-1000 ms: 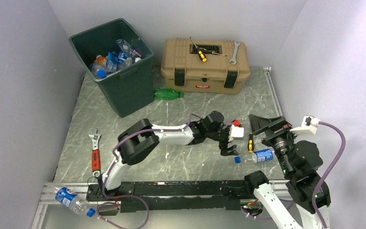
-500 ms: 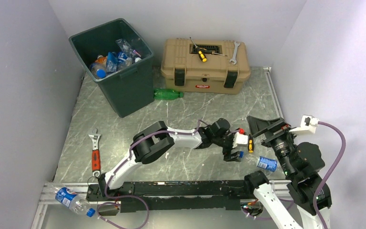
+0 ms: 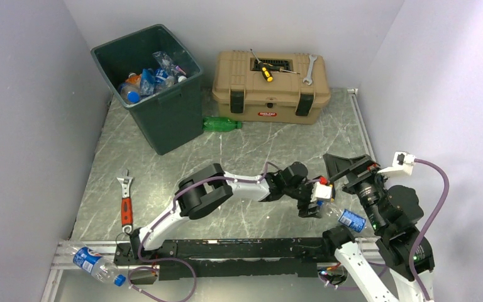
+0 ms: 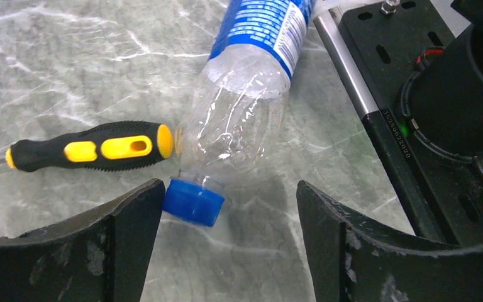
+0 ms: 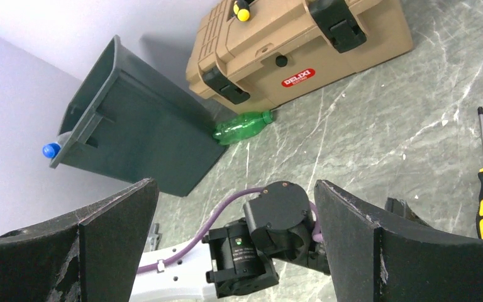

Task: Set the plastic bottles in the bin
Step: Pick up the plastic bottle from the corner of the board.

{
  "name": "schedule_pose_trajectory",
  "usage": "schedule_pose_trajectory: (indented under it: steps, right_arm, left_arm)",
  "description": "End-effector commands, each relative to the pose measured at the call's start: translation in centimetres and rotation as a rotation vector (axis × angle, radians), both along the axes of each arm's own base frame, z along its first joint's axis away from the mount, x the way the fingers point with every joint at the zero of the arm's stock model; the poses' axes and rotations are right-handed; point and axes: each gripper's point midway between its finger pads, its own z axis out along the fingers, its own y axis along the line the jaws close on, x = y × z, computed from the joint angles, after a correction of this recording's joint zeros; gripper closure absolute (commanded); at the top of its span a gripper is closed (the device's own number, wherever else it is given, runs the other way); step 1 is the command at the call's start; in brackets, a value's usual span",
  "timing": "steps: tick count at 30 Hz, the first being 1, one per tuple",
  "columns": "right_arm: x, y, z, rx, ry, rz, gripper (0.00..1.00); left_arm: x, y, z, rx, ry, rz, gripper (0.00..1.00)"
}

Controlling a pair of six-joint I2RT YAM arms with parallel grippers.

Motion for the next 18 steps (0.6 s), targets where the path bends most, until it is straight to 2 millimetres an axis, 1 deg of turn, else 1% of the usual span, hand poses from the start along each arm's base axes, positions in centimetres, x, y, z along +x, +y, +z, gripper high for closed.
schedule_pose_trajectory:
  steps: [1, 4, 13, 15, 18]
  right_arm:
    - [-0.1, -0.2, 0.7, -0.009, -0.032, -0.006, 0.0]
    - [0.0, -0.2, 0.3, -0.01, -0.025, -0.007, 0.0]
    - [0.4, 0.1, -0.4, -0.007, -0.01, -0.003, 0.0]
    - [0.4, 0.1, -0.4, -0.005, -0.009, -0.003, 0.0]
    - [0.4, 0.1, -0.5, -0.001, -0.007, -0.003, 0.0]
  left_arm:
    - [-1.2, -1.3, -0.3, -0.02, -0.055, -0.054, 0.2]
    - [-1.2, -1.2, -0.5, -0.02, -0.057, -0.055, 0.28]
    - [-0.9, -0.7, 0.0, -0.036, -0.074, -0.023, 0.47]
    - [-0.9, -0.7, 0.2, -0.046, -0.07, -0.016, 0.55]
    - [-0.8, -0.7, 0.4, -0.058, -0.064, 0.001, 0.7]
